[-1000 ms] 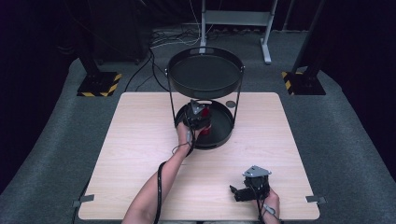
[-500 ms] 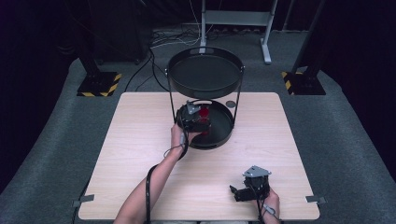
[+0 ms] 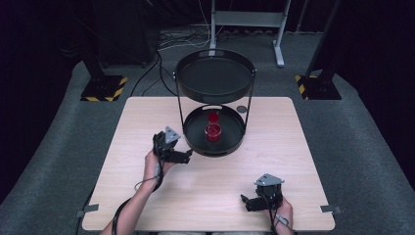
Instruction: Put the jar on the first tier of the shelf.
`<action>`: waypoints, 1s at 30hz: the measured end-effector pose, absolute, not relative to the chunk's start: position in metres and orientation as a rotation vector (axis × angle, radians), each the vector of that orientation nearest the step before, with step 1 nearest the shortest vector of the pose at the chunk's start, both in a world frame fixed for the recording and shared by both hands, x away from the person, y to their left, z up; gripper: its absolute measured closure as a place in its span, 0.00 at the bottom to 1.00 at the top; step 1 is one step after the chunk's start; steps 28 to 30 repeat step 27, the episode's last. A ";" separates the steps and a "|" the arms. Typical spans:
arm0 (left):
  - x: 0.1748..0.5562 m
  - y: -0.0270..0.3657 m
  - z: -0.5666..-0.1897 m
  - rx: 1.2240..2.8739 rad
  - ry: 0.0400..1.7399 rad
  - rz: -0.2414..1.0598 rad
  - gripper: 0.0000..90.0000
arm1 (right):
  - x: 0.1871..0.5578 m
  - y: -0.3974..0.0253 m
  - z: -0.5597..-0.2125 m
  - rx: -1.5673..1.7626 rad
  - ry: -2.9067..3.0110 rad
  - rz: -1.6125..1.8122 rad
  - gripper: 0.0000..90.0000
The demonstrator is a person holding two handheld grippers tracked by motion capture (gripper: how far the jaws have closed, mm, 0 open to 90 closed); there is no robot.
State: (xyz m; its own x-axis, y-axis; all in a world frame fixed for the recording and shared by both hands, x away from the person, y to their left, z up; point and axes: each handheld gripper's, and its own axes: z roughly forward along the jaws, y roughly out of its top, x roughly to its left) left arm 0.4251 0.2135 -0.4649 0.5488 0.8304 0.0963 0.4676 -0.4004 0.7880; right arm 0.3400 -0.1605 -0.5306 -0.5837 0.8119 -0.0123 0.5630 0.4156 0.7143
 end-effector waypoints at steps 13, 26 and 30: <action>0.354 0.286 -0.529 2.062 1.315 0.555 0.00 | 0.340 -0.160 -0.531 1.178 2.315 0.962 0.00; 0.352 0.288 -0.531 2.036 1.317 0.547 0.00 | 0.340 -0.161 -0.531 1.184 2.309 0.960 0.00; 0.352 0.288 -0.531 2.036 1.317 0.547 0.00 | 0.340 -0.161 -0.531 1.183 2.309 0.960 0.00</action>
